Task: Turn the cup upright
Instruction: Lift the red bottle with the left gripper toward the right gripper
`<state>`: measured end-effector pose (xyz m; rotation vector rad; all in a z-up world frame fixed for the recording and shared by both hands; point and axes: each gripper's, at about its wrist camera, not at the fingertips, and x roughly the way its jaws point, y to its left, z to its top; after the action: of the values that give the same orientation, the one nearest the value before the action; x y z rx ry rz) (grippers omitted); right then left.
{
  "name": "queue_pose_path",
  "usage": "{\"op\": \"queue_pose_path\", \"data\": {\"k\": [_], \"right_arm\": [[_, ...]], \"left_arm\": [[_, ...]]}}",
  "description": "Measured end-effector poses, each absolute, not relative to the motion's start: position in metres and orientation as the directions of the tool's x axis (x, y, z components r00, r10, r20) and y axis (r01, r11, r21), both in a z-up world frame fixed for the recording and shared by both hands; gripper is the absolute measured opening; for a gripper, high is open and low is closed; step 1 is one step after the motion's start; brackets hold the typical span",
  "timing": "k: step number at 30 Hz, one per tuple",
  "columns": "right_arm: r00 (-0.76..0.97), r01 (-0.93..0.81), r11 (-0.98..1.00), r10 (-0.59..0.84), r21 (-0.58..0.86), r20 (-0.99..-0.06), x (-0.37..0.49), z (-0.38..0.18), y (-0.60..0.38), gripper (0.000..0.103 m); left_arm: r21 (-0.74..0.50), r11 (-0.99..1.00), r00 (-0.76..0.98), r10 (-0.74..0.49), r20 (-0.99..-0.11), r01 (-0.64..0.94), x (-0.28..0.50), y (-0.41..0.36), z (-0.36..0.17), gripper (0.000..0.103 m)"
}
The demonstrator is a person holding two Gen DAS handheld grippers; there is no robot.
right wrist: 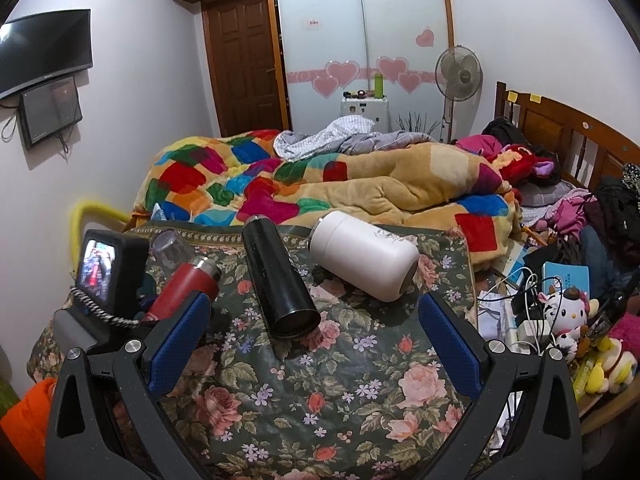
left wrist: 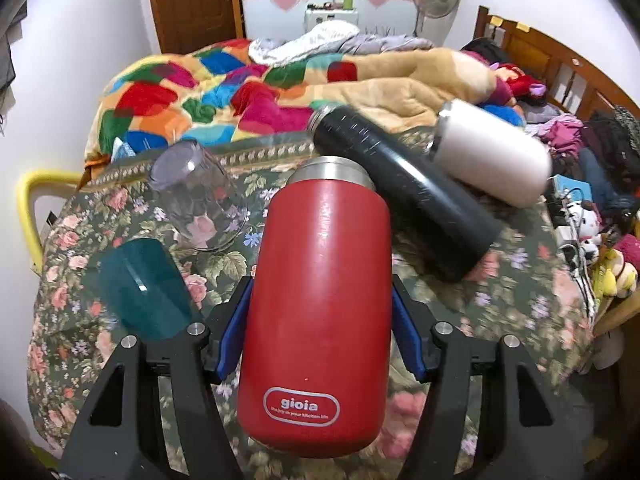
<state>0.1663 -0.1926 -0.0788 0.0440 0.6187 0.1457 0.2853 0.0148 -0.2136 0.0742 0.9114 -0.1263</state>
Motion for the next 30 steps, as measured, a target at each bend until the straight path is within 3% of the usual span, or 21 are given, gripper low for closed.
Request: {"op": "queue_pose_path", "data": {"k": [8, 14, 24, 30], "right_arm": [[0.832, -0.123, 0.989, 0.151, 0.087, -0.533, 0.143, -0.064, -0.202, 0.103], [0.84, -0.118, 0.988, 0.152, 0.098, -0.52, 0.124, -0.059, -0.21, 0.103], [0.834, -0.093, 0.989, 0.142, 0.118, -0.533, 0.112, -0.066, -0.231, 0.103], [0.821, -0.071, 0.99, 0.128, 0.122, -0.557, 0.113, -0.075, -0.24, 0.103]], "left_arm": [[0.015, 0.979, 0.651, -0.124, -0.749, 0.204, 0.234, -0.004, -0.169, 0.063], [0.015, 0.967, 0.641, -0.158, -0.751, 0.255, 0.209, -0.028, -0.164, 0.063], [-0.007, 0.946, 0.553, -0.195, -0.81, 0.323, 0.208, -0.074, -0.202, 0.063], [0.009, 0.948, 0.493, -0.158, -0.856, 0.319, 0.229, -0.088, -0.247, 0.063]]}}
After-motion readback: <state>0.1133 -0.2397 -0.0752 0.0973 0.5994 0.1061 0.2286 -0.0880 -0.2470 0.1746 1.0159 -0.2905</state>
